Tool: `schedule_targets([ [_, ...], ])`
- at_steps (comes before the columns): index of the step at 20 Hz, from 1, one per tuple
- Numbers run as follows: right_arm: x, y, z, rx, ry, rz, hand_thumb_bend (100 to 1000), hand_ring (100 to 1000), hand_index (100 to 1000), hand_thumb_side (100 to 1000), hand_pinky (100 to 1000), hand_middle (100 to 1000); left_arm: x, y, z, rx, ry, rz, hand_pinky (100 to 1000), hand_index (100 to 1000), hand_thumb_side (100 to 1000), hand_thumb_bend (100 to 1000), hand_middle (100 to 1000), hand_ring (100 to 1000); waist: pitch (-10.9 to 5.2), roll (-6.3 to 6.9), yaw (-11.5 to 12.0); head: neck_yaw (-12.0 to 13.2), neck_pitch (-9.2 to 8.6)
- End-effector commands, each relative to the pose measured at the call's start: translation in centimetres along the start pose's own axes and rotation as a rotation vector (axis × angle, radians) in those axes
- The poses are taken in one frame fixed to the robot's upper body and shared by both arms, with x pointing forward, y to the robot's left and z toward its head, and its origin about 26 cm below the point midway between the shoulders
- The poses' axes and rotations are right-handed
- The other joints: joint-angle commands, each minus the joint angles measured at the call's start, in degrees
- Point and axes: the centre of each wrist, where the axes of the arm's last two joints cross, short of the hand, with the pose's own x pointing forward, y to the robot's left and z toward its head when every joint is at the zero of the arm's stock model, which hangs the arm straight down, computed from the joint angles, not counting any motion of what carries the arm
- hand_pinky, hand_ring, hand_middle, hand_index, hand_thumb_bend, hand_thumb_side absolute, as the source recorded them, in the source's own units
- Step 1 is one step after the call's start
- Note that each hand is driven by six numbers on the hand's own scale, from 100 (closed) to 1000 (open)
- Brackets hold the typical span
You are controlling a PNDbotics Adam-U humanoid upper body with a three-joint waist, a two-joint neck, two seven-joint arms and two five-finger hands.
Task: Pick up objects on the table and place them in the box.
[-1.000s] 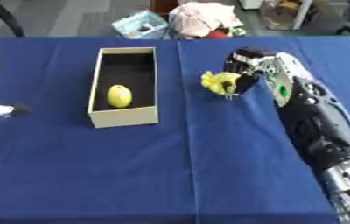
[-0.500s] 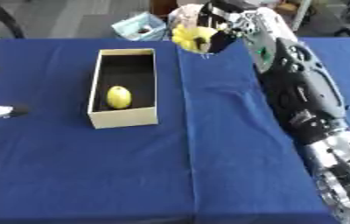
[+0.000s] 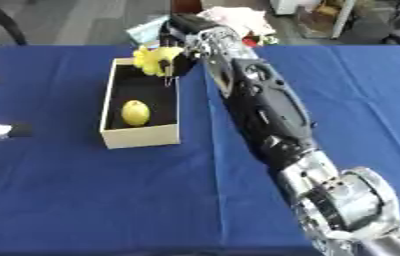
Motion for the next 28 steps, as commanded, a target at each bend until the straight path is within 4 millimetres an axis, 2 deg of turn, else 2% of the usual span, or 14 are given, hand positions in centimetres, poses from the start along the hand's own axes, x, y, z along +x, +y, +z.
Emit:
schedule_targets([
  [1,2.4,0.3,-0.7,-0.011,-0.017,0.034,100,638,434,169,748,583,0.6,0.9,-0.5,0.023,-0.034,-0.001,538,620,611,1000,495,445,-0.68,0.60,0.23,-0.67,-0.80],
  [2,3.0,0.9,-0.9,-0.004,-0.024,0.038,102,639,442,183,747,584,0.7,0.9,-0.6,0.025,-0.038,0.002,537,620,611,1000,495,445,-0.65,0.69,0.29,-0.81,-0.82],
  [4,4.0,1.8,-1.0,0.008,-0.037,0.043,176,647,486,269,748,594,0.8,0.9,-0.7,0.030,-0.041,0.008,536,618,610,1000,494,443,-0.61,0.80,0.32,-0.99,-0.88],
  [5,4.3,2.2,-1.1,0.017,-0.045,0.048,248,657,549,356,750,607,0.8,0.8,-0.7,0.032,-0.042,0.011,535,618,610,1000,493,442,-0.62,0.83,0.32,-1.02,-0.87],
  [7,4.8,2.7,-1.1,0.034,-0.062,0.066,341,677,681,456,756,633,0.9,0.7,-0.7,0.034,-0.042,0.016,533,616,609,1000,492,441,-0.65,0.86,0.21,-1.04,-0.95],
  [8,5.0,2.9,-1.2,0.044,-0.072,0.077,371,686,747,471,758,649,0.9,0.7,-0.7,0.035,-0.042,0.018,530,615,608,1000,491,440,-0.69,0.85,0.11,-1.00,-0.93],
  [10,5.1,2.8,-1.1,0.050,-0.091,0.099,387,694,802,480,759,664,0.9,0.6,-0.7,0.040,-0.040,0.021,526,615,608,1000,493,437,-0.74,0.85,-0.04,-0.86,-0.97],
  [15,4.7,1.2,-0.7,-0.019,-0.137,0.151,403,712,831,483,763,700,0.7,0.5,-0.5,0.053,-0.027,0.024,522,614,607,1000,490,434,-0.85,0.77,-0.59,-0.55,-0.98],
  [19,4.0,-1.3,-0.1,-0.107,-0.176,0.183,411,717,827,486,766,709,0.6,0.5,-0.4,0.057,-0.018,0.023,520,613,607,1000,489,432,-0.88,0.75,-0.98,-0.18,-1.04],
  [24,1.9,-4.6,1.7,-0.242,-0.197,0.170,396,684,785,500,755,666,0.3,0.4,-0.2,0.068,-0.003,0.027,517,611,606,1000,488,430,-0.85,0.74,-1.39,0.39,-0.96],
  [28,-0.1,-6.0,3.4,-0.322,-0.200,0.105,393,672,771,502,750,650,0.2,0.3,0.0,0.073,0.006,0.031,515,610,605,1000,487,429,-0.80,0.60,-1.62,0.79,-1.08],
])
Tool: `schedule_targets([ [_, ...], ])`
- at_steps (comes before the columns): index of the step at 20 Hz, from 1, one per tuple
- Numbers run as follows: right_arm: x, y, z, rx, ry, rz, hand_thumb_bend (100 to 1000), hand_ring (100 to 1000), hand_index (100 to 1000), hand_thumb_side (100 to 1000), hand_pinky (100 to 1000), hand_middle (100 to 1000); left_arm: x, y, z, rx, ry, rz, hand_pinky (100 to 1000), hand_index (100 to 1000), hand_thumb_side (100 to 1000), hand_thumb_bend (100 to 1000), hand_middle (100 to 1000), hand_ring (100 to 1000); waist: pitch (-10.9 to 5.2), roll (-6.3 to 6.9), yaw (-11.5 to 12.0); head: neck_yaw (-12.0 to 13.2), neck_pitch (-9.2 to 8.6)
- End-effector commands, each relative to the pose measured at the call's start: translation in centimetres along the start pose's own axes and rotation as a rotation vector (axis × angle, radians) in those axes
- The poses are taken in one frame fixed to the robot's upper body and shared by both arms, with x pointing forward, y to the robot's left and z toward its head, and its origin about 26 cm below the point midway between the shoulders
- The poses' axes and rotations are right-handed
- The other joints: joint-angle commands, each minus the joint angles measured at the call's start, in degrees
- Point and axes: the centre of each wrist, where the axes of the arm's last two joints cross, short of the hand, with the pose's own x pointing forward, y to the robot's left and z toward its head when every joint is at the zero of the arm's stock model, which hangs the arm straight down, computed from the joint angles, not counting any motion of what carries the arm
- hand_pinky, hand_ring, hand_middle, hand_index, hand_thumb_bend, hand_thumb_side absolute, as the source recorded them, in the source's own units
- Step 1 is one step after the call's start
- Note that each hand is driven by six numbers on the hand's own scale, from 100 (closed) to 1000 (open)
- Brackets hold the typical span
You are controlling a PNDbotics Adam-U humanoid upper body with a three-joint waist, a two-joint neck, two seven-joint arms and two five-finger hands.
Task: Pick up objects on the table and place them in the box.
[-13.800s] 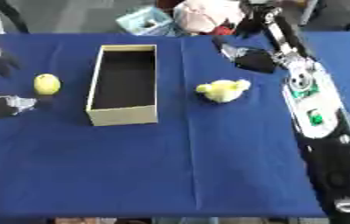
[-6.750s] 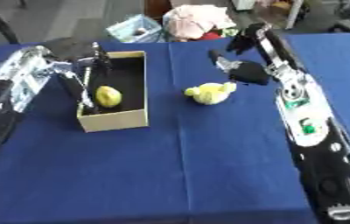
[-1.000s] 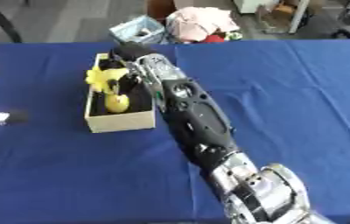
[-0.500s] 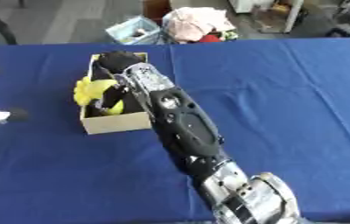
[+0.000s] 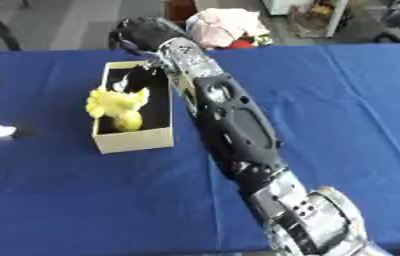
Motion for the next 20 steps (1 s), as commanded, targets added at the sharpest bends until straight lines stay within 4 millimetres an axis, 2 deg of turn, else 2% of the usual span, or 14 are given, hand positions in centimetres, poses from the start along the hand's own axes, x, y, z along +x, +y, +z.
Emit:
schedule_targets([
  [1,-0.9,-2.8,0.8,-0.081,-0.007,-0.004,393,672,771,502,750,650,0.0,0.9,-0.1,0.029,-0.006,-0.005,515,610,605,1000,487,429,-0.81,0.18,-0.03,0.34,-0.66],
  [2,-0.9,-2.9,0.9,-0.082,-0.007,-0.009,393,672,771,502,750,650,0.0,0.8,-0.1,0.030,-0.006,-0.004,515,610,605,1000,487,429,-0.81,0.17,-0.03,0.35,-0.66],
  [3,-1.4,-3.0,1.4,-0.095,0.012,-0.022,370,630,735,502,728,609,-0.2,0.8,0.0,0.026,0.000,-0.006,513,608,605,1000,485,427,-0.68,0.20,-0.59,1.30,-0.71],
  [7,-6.0,-2.9,5.9,-0.212,0.145,-0.077,356,607,714,498,712,586,-0.2,0.6,0.4,0.029,0.007,-0.004,511,607,602,1000,484,425,-0.54,0.17,-1.64,2.49,-0.40],
  [9,-7.1,-2.5,7.9,-0.264,0.186,-0.095,350,599,708,494,706,578,-0.3,0.5,0.5,0.033,0.011,-0.002,509,606,600,1000,484,424,-0.44,0.23,-1.81,2.65,-0.38],
  [15,-7.9,-0.6,12.1,-0.395,0.294,-0.178,329,580,688,466,691,559,-0.4,0.3,0.9,0.046,0.022,0.009,507,605,594,1000,484,424,-0.49,0.38,-2.25,3.07,0.36],
  [20,-7.7,1.0,14.6,-0.447,0.348,-0.264,314,571,680,457,683,550,-0.5,-0.1,1.2,0.057,0.034,0.024,504,603,591,1000,484,423,-0.60,0.56,-2.28,4.00,1.34],
])
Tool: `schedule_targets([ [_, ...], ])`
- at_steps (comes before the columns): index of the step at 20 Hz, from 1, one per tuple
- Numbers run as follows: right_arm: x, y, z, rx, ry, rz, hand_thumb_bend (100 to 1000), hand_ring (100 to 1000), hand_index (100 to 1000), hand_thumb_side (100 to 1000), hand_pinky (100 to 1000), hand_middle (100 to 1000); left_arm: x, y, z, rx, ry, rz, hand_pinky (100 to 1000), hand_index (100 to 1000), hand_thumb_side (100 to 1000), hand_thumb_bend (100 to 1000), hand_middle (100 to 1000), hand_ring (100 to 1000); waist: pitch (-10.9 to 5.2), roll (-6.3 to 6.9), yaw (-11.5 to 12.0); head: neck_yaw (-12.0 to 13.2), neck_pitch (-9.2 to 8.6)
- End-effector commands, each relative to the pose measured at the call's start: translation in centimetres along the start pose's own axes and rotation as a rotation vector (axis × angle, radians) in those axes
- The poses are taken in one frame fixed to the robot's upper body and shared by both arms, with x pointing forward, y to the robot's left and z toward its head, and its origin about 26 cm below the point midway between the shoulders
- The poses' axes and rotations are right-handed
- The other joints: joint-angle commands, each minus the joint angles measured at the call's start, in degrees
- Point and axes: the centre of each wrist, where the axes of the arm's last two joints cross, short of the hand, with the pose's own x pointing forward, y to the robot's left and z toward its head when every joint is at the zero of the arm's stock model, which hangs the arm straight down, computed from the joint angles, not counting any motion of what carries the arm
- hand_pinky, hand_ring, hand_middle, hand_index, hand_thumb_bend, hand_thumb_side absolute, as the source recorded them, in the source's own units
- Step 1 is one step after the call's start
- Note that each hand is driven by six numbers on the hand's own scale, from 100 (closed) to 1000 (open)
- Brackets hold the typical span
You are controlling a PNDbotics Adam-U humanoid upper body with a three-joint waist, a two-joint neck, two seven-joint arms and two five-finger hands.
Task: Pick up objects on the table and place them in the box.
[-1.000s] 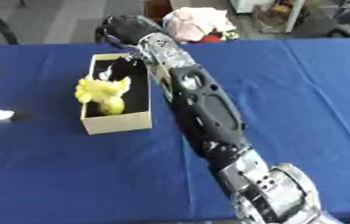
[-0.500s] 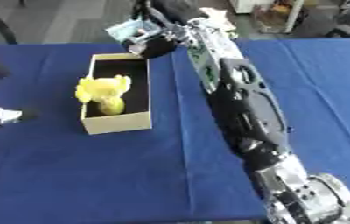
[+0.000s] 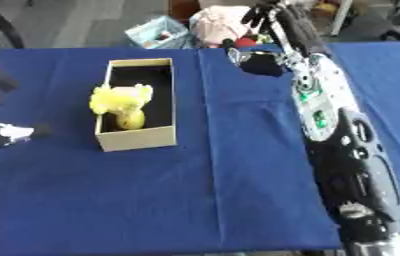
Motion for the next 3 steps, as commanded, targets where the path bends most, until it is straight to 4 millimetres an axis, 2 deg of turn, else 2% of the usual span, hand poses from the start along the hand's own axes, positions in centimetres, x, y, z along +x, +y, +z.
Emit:
schedule_targets([
  [1,0.02,-1.95,0.35,-0.074,0.004,-0.031,313,570,679,458,682,548,0.18,0.76,-0.10,0.036,-0.009,0.004,504,603,591,1000,484,422,-0.87,0.13,0.04,0.75,0.77],
  [3,-0.14,-2.00,0.88,-0.080,0.016,-0.065,309,568,678,457,681,547,0.14,0.63,-0.04,0.039,-0.006,0.008,503,602,590,1000,483,422,-0.84,0.11,-0.01,1.17,0.81],
])
